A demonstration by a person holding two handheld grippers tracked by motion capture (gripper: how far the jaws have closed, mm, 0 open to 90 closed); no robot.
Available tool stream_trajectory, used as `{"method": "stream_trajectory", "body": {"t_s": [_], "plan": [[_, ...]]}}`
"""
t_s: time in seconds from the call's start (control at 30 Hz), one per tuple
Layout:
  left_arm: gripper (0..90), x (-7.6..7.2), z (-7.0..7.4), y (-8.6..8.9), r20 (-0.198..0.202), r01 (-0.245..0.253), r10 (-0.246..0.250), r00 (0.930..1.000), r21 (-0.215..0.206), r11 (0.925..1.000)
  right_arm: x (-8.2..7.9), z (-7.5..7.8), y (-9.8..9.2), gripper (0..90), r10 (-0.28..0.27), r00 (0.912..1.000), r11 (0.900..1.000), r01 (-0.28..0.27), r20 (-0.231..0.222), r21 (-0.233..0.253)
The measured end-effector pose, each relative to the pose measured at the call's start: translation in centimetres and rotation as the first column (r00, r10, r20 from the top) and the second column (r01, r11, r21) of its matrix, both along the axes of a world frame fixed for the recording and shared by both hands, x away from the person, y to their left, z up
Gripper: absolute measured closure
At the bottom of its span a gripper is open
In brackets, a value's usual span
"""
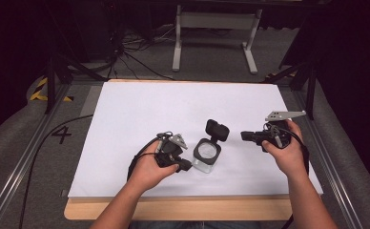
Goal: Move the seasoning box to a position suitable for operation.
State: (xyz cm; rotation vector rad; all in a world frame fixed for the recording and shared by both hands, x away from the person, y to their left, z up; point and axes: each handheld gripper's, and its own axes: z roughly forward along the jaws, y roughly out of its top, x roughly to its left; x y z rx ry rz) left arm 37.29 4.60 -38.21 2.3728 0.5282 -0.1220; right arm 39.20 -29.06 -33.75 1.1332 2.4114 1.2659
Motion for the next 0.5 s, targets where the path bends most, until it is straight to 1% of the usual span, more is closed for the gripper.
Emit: {"method": "stream_trajectory", "body": {"t_s": [0.1,0.13,0.17,0.27,0.3,0.33,0.37,0.4,0.47,0.5], "plan": [[85.0,0.0,-0.4,-0.4,-0.004,-0.001,0.001,1.0,0.004,1.0,0.0,-0.2,0.6,89.6,0.008,0.9999,1.0,-0.008,0.007,-0.011],[85.4,0.0,-0.5,-0.6,-0.002,-0.003,0.003,1.0,0.0,1.0,0.1,-0.2,0.8,89.6,0.012,0.9998,1.0,-0.012,0.017,-0.016],[85.7,0.0,-0.8,-0.9,0.002,0.005,-0.005,1.0,0.001,1.0,0.1,-0.3,1.0,89.6,0.009,0.9998,1.0,-0.009,0.02,-0.013],[86.3,-0.1,-1.3,-1.6,0.004,0.006,-0.006,1.0,0.002,1.0,0.3,-0.4,1.5,89.4,0.012,0.9995,1.0,-0.011,0.03,-0.01],[86.5,-0.1,-1.5,-1.8,0.006,0.008,-0.008,0.9999,0.002,1.0,0.4,-0.5,1.7,89.4,0.01,0.9996,1.0,-0.01,0.028,-0.006],[86.8,-0.1,-1.7,-2.0,0.0,0.001,-0.001,1.0,-0.009,1.0,0.4,-0.5,1.8,89.4,0.015,0.9995,1.0,-0.015,0.028,-0.01],[87.0,0.0,-1.8,-2.1,0.011,0.004,-0.004,0.9999,-0.01,0.9999,0.5,-0.6,2.0,89.4,0.016,0.9996,1.0,-0.016,0.023,-0.011],[87.1,0.0,-1.9,-2.2,0.009,-0.003,0.003,1.0,-0.006,1.0,0.5,-0.7,2.1,89.4,0.02,0.9997,1.0,-0.02,0.014,-0.016],[87.5,0.1,-2.0,-2.0,0.003,-0.011,0.011,0.9999,0.003,0.9999,0.5,-1.0,2.4,89.5,0.029,0.9996,0.999,-0.029,-0.003,-0.032],[88.0,0.2,-2.0,-1.8,0.011,-0.025,0.025,0.9996,-0.001,0.9997,0.5,-1.2,2.5,89.6,0.033,0.9994,0.999,-0.033,-0.005,-0.033]]}}
